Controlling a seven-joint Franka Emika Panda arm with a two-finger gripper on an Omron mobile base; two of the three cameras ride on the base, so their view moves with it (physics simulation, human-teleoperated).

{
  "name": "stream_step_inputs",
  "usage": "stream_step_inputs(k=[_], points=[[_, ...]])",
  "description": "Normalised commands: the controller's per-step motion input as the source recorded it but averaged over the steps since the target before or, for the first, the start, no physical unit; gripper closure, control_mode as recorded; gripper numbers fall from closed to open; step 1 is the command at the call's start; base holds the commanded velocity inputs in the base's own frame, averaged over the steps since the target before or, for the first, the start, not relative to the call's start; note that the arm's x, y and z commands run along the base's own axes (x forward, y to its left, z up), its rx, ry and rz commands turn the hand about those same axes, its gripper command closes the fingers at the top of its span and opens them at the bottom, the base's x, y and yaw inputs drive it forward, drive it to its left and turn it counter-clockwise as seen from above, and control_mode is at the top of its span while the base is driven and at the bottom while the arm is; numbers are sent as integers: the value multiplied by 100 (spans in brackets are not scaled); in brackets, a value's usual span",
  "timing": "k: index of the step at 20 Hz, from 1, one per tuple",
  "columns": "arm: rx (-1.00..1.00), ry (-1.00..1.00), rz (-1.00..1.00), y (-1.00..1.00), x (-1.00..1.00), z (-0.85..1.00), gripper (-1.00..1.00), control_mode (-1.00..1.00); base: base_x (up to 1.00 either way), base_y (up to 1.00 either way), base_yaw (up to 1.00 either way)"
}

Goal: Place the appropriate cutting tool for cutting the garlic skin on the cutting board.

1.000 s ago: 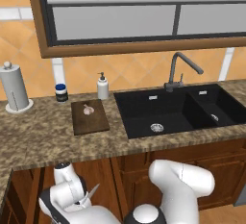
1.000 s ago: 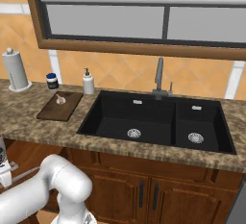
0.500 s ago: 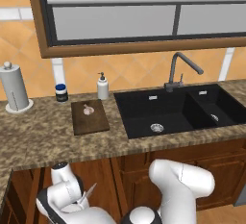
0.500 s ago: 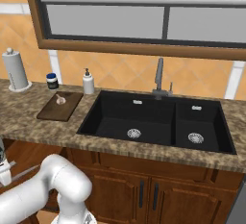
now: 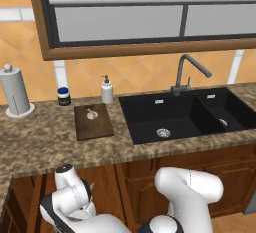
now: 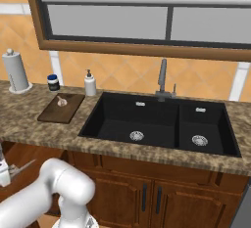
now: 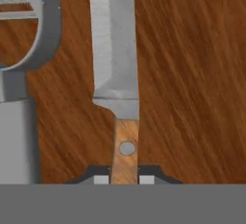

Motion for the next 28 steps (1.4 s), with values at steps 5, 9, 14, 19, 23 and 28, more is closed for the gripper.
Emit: stream_step_inputs(k=[5,9,14,19,23,28], points=[[4,-13,-9,-28,-30,100,100,-100,0,0,0],[6,-11,-22,-12,-45,80,100,-100,0,0,0],[6,-12,-29,-5,-49,76,100,-100,0,0,0],[1,-15,-26,-4,-28,95,100,-100,0,0,0],[0,-16,-21,-4,-5,100,100,-100,0,0,0],[0,-9,-17,0,4,100,100,-100,0,0,0]])
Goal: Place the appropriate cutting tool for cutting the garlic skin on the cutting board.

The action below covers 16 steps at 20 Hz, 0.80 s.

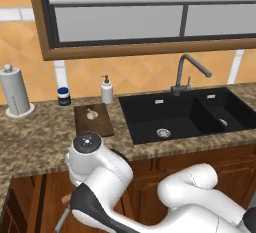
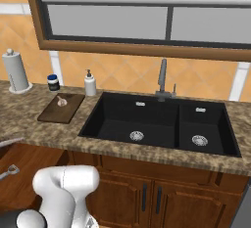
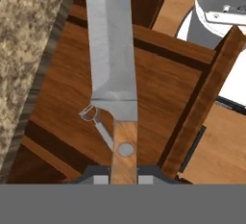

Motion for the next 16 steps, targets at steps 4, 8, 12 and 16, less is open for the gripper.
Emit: stream_step_inputs(k=[4,8,12,16], points=[[0,-2,-17,1,39,90,100,-100,0,0,0],[0,0,-15,0,62,59,100,-100,0,0,0],[0,0,-13,0,64,33,100,-100,0,0,0],[0,0,-3,0,64,14,100,-100,0,0,0]])
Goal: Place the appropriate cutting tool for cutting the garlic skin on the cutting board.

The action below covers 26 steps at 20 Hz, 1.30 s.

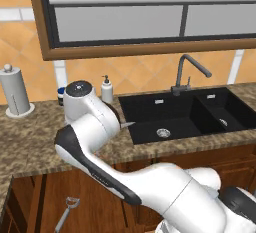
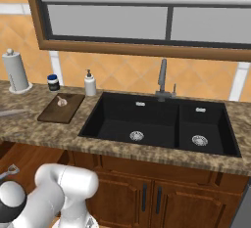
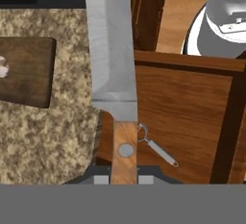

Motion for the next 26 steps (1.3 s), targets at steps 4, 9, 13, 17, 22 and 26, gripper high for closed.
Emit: stream_step_inputs(k=[4,9,13,17,22,26], points=[[0,7,0,0,65,0,100,-100,0,0,0],[0,17,0,-9,63,-15,100,-100,0,0,0],[1,6,0,-12,48,-27,100,-100,0,0,0],[0,4,0,0,36,-31,100,-100,0,0,0],[0,0,0,-2,37,-42,100,-100,0,0,0],[0,0,0,-11,50,-35,100,-100,0,0,0]])
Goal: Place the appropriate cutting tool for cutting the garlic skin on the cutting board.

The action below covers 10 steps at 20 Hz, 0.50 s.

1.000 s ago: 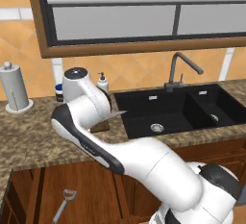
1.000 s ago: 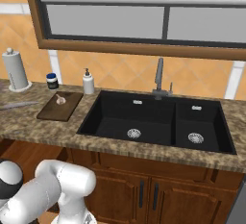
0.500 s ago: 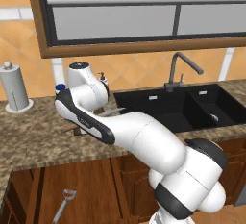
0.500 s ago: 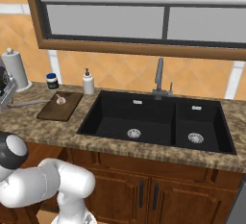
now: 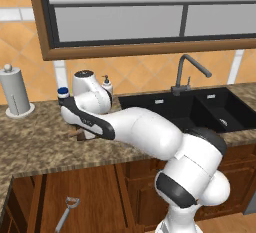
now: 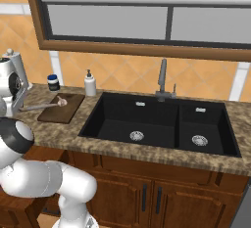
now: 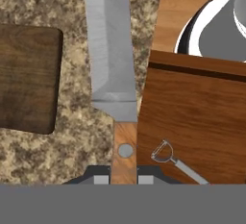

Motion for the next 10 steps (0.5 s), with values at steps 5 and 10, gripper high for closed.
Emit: stream_step_inputs(k=[5,10], points=[[1,0,0,-13,53,-21,100,-100,0,0,0],[0,0,0,-1,46,-25,100,-100,0,0,0]])
